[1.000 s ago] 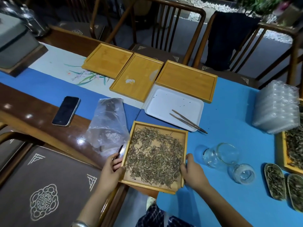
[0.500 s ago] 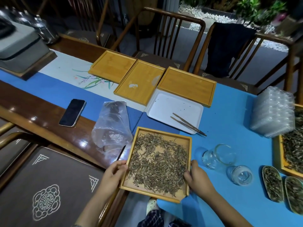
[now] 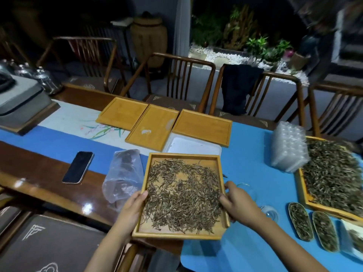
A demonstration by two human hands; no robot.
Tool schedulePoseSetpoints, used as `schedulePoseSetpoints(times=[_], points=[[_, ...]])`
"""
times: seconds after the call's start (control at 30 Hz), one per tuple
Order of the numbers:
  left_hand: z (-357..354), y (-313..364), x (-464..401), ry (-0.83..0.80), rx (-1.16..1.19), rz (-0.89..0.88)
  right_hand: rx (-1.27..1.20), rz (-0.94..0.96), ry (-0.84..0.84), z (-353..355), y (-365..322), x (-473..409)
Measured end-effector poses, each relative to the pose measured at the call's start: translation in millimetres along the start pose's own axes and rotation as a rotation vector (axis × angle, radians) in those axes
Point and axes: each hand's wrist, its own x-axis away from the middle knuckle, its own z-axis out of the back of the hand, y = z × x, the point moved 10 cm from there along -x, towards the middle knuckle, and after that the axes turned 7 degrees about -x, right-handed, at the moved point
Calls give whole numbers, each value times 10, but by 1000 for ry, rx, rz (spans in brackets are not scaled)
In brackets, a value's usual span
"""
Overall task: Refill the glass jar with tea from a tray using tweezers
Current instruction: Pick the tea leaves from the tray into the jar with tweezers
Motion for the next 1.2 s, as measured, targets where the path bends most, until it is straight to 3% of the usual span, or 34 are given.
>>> schedulePoseSetpoints(times=[0.17,0.33,0.43,0.53,0.77,1.07,1.2], points=[[-239,656,-76,18,-59,-152,-56,12,101,527,12,2],[-550,892,-206,20,18,-169,-225,-64,292,1036,499,36],[-651,897,-239,57,60,-149,-56,-131,174,899,1018,85],[-672,870,-245,105,55,-123,-125,-198,38,455,1378,120],[-640,765,-291,191,78,-56,-313,-187,258,225,1499,-43],[-585,693,-299,223,30,-88,-276,-17,98,-81,1132,118],[-564,611,-325,215,7,-72,-284,-26,54,-231,1142,178]])
